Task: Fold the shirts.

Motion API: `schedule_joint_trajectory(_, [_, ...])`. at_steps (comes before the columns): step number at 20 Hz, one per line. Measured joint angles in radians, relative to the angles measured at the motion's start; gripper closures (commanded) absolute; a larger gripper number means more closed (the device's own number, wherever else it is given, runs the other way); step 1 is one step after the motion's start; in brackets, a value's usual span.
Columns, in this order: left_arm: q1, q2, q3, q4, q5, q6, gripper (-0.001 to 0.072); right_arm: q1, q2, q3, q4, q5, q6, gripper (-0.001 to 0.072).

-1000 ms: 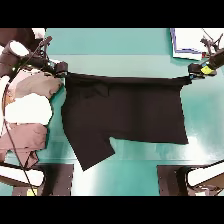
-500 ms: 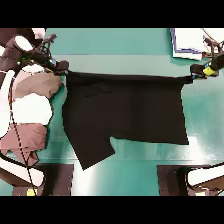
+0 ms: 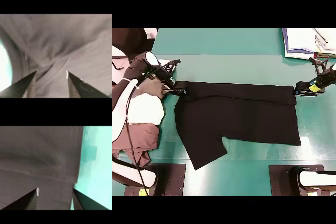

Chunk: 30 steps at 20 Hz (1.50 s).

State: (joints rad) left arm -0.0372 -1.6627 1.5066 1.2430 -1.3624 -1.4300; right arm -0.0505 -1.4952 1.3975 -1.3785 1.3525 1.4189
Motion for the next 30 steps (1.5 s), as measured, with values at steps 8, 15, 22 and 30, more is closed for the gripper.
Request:
schedule_joint_trajectory(8, [0.001,0.479,-0.54,0.087,0.051,-0.084,0.0249,-0.107,0.29,-0.227,0.192,0.052,-0.039,0.0225])
schedule_joint_trajectory(15, [0.001,0.702,-0.956,-0.056,0.161,-0.128,0.025,-0.127,0.402,-0.346,0.267,0.045,-0.063,0.0225])
schedule_joint_trajectory(22, [0.001,0.729,-1.058,-0.222,0.257,-0.072,0.0657,-0.133,0.417,-0.361,0.286,0.043,-0.067,0.0226])
schedule_joint_trajectory(30, [0.0,0.732,-1.0,-0.275,0.184,-0.02,0.0681,-0.333,0.418,-0.516,0.114,0.147,-0.068,0.0188])
